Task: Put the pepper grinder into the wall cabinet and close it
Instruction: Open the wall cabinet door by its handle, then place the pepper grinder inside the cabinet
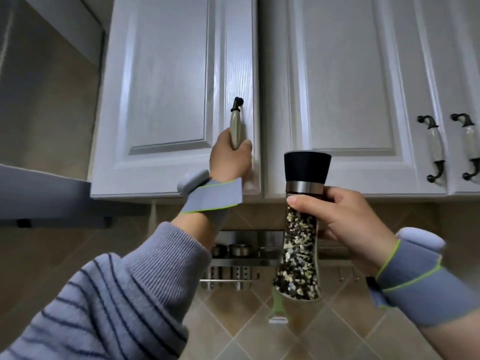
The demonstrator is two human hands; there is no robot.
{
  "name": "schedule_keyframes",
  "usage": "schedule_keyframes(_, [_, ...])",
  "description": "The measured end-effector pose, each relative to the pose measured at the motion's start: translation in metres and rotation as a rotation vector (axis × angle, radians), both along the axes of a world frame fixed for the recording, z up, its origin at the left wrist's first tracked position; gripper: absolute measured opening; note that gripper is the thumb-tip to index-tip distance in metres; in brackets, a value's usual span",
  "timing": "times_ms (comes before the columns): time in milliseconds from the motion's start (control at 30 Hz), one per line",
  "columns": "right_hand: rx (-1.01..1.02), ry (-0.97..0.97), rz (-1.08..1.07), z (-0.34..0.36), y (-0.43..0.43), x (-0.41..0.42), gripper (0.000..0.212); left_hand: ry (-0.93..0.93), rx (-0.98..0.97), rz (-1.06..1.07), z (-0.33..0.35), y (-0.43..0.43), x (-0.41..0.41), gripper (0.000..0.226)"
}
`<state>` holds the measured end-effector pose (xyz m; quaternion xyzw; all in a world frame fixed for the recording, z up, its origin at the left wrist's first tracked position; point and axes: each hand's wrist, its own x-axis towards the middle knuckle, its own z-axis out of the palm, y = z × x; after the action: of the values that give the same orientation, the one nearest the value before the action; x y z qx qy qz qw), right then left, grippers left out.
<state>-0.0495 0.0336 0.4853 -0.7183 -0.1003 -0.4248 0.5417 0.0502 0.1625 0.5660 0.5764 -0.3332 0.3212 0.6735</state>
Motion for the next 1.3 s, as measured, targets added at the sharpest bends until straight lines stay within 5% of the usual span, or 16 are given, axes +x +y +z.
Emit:
schedule_keyframes(367, [0.042, -0.028, 0.037, 0.046, 0.061, 0.000, 0.028, -0.075, -0.009, -0.046, -0.003, 0.086, -0.062, 0.051])
schedule_keyframes(1100, [-0.130, -0.114, -0.322, 0.137, 0.069, 0.121, 0.032, -0.150, 0.074, -0.110, -0.001, 0.107, -0.047, 0.041])
schedule_keyframes(1300, [-0.311, -0.004, -0.366, 0.147, 0.059, 0.152, 0.026, -0.193, 0.109, -0.093, -0.001, 0.098, -0.039, 0.042])
